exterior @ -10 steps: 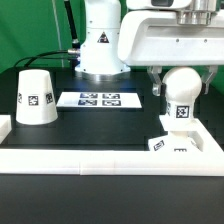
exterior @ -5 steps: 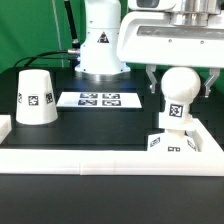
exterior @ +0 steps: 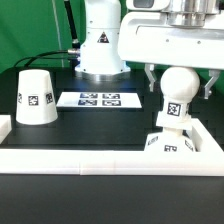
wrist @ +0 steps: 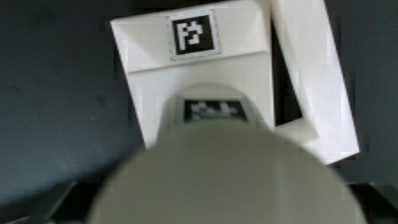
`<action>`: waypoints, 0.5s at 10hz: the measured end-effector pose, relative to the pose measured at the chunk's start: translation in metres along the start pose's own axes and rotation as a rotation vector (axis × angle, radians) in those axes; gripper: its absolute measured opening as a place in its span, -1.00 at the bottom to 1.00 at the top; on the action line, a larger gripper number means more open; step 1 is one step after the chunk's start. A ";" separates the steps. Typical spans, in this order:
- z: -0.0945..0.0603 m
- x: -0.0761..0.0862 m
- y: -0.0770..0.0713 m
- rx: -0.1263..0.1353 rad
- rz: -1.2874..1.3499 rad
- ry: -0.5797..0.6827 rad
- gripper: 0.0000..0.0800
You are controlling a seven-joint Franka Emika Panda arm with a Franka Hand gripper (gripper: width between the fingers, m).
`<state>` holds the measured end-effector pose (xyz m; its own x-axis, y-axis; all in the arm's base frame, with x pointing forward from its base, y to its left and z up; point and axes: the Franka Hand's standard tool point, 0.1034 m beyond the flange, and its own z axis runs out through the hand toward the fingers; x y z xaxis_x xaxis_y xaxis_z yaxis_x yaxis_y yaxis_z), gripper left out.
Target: Assemble lamp
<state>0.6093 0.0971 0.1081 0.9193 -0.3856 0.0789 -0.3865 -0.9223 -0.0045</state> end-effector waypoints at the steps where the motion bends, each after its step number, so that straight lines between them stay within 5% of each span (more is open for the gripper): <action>1: -0.004 0.001 -0.001 0.003 -0.036 0.005 0.71; 5: -0.024 0.008 0.011 0.027 -0.081 0.017 0.75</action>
Offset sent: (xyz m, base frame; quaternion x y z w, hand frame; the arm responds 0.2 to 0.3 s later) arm -0.0129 -0.0158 0.0168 0.0092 -0.0217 -0.0042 0.9997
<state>0.6104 0.0842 0.1326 0.9458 -0.3098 0.0970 -0.3089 -0.9508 -0.0247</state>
